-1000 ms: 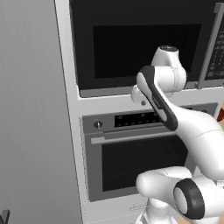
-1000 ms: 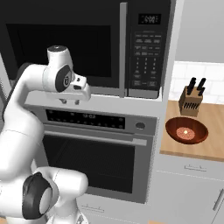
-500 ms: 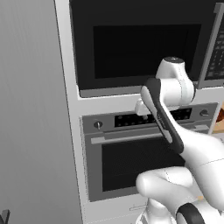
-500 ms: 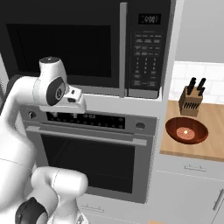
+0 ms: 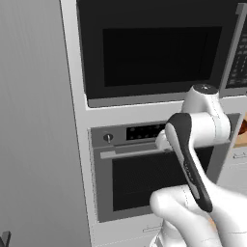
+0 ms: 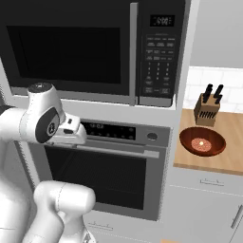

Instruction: Open the microwave, place the bowl with waffle inside the microwave, then close the microwave door and turn it on.

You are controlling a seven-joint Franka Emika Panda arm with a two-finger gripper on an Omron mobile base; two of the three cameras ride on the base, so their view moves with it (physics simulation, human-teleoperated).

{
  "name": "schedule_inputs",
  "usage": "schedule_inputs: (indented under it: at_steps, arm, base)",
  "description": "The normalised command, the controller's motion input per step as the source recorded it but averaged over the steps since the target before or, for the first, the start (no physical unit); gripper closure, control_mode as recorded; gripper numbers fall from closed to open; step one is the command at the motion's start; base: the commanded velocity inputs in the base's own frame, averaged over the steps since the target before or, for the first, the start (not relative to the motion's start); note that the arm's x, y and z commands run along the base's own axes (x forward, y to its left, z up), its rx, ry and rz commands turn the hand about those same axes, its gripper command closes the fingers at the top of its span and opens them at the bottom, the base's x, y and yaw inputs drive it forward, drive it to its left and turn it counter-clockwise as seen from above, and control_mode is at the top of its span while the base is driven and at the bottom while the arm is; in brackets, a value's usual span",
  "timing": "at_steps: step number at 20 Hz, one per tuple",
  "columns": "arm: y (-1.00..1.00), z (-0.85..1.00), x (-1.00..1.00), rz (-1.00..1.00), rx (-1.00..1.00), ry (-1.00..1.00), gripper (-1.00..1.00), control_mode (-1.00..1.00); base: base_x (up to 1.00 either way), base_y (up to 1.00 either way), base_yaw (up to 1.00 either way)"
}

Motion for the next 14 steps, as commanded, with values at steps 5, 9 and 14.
schedule_inputs:
  at_steps: [5,9,14]
  arm:
    - [0.00,-0.23,-0.55,0.00,0.00,-0.06,-1.00,-1.00]
    - [0.00,-0.21,-0.23,0.00,0.00,-0.01,-1.00,1.00]
    - [0.00,0.00,0.00,0.00,0.00,0.00,-1.00,1.00]
  base:
    - [0.00,0.00,0.00]
    - [-0.07,-0.02,0.00]
    - [-0.26,-0.33,0.00]
